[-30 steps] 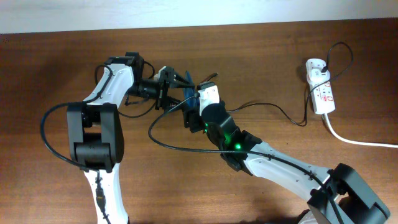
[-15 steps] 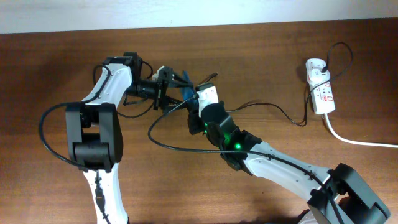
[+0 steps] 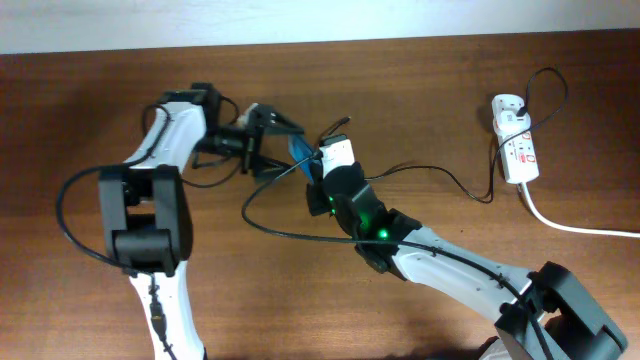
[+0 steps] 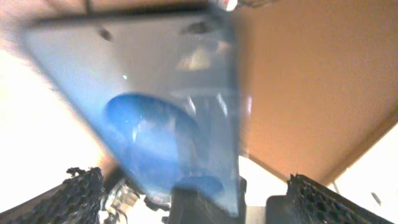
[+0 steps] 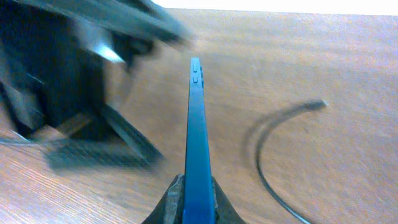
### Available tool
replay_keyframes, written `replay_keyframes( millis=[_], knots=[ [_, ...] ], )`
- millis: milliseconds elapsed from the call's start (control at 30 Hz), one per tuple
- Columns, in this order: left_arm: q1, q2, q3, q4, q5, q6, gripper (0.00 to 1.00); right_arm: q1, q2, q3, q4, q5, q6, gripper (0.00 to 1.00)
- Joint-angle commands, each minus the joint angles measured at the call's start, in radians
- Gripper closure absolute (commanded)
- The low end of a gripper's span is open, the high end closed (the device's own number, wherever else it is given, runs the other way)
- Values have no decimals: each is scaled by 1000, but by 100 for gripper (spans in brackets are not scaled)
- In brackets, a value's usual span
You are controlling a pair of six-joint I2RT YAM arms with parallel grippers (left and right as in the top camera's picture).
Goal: Plug charger to phone and switch on socket
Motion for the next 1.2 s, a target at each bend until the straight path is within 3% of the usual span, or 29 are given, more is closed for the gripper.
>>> replay_keyframes(
  millis=[0,67,167,233,333,467,667,833,900,933,1067,1167],
  knots=[
    [149,-1,47,-32,-175,66,1,-74,-173,21,-109,40,81,96],
    [267,-54,68,-140,-178,237,1,-143,-312,21,-297,8,217,96],
    [366,-151,70,-249,-178,426,1,-199,-435,21,-459,-148,304,96],
    [455,-277,70,-375,-178,626,1,-214,-478,21,-504,-221,386,96],
    [546,-490,70,-470,-178,755,1,-214,-463,21,-502,-246,613,96],
    [582,-788,70,-484,-223,779,1,-214,-428,21,-499,-311,837,96],
    [582,-1237,69,-484,-499,771,1,-214,-426,20,-500,-401,836,96],
    [582,-1354,67,-481,-631,770,1,-214,-426,21,-497,-402,836,96],
    [582,-1353,28,-401,-642,668,1,-214,-426,21,-496,-380,836,96],
    [582,-1353,-23,-300,-665,534,1,-214,-426,20,-497,-359,836,96],
    [582,-1353,-295,14,-665,222,1,-214,-426,20,-497,-350,836,96],
    [582,-1308,-668,351,-320,-162,1,-214,-426,20,-500,-350,836,96]
  ],
)
